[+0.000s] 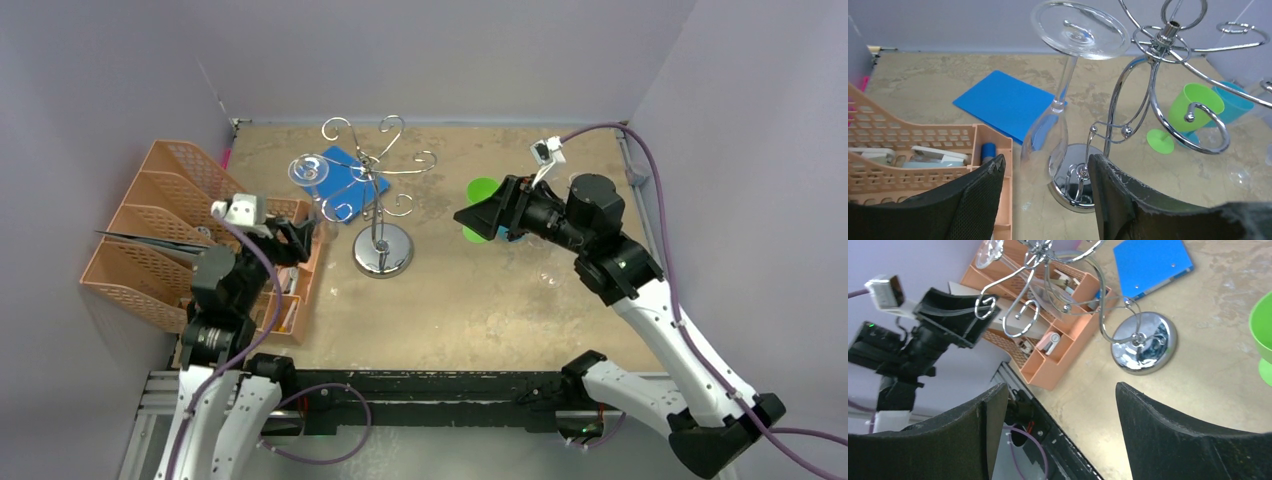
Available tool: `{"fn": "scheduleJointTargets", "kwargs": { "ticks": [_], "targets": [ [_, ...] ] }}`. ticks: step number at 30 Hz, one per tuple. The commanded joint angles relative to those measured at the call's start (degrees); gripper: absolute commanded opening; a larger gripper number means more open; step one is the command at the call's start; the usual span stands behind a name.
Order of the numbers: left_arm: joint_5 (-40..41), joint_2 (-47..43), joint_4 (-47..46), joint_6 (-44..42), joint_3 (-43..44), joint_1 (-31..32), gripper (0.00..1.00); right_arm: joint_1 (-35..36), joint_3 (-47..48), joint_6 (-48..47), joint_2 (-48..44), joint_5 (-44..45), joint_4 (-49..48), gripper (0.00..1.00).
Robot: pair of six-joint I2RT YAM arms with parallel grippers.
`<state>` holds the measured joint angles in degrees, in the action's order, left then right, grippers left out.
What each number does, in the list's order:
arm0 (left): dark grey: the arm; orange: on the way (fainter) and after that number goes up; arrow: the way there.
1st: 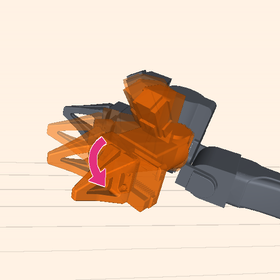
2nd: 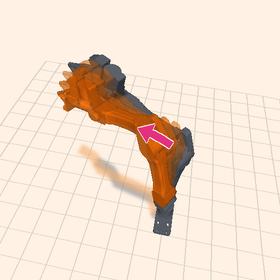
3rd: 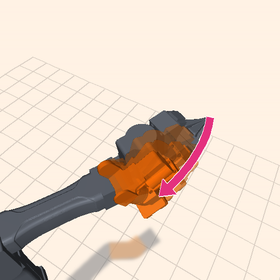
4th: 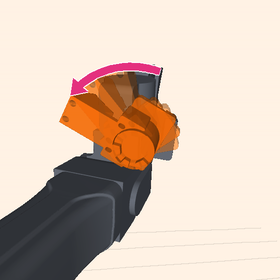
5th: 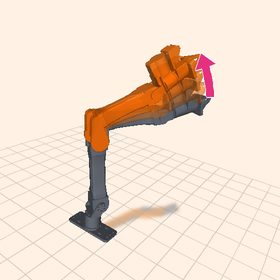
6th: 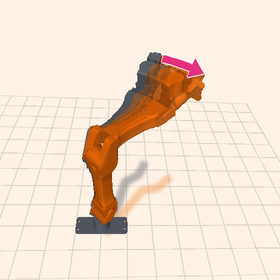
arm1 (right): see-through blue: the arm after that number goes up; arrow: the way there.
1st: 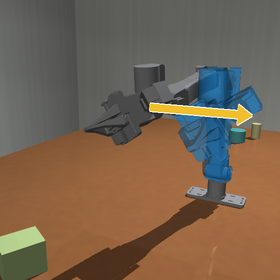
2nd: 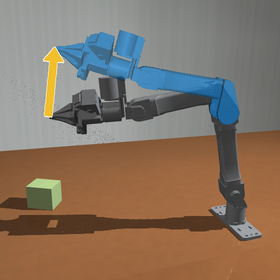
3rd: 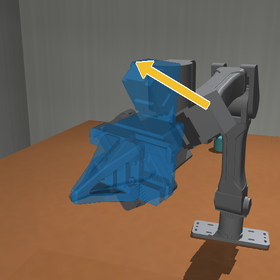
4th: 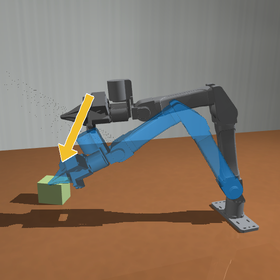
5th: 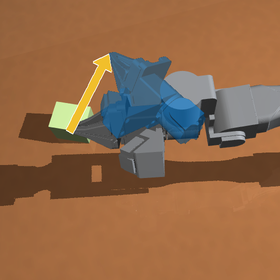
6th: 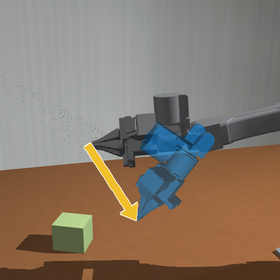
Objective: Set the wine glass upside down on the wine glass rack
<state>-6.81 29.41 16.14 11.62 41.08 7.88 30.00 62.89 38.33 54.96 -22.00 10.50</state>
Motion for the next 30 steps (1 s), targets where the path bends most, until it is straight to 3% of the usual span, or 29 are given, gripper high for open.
{"fn": "scheduleJointTargets", "kwargs": {
  "ticks": [1,10,15,18,22,26,30],
  "targets": [
    [6.6,-5.4,8.0,6.9,3.0,-0.4,0.61,0.3,3.3,-5.1,-2.5,5.0,6.3,0.81],
    [13.6,-8.8,28.4,8.7,16.6,-0.4,0.61,0.3,7.2,-10.2,-5.3,16.7,22.4,0.81],
    [7.9,-6.4,35.3,7.9,26.0,-0.4,0.68,0.3,12.2,-12.8,-2.8,21.6,31.4,0.80],
    [3.2,-4.2,36.9,8.5,30.7,-0.4,0.79,0.3,14.2,-12.5,0.0,23.4,35.8,0.80],
    [-2.6,-3.6,35.2,8.2,33.7,-0.4,0.82,0.3,14.8,-10.7,3.3,27.1,38.5,0.78],
    [-7.1,-2.9,33.5,7.4,35.2,-0.3,0.71,0.3,15.9,-10.4,7.5,33.1,38.9,0.75],
    [-12.3,-1.5,30.9,10.0,34.5,-0.4,0.71,0.3,18.4,-10.5,13.2,38.1,37.6,0.72]
  ]
}}
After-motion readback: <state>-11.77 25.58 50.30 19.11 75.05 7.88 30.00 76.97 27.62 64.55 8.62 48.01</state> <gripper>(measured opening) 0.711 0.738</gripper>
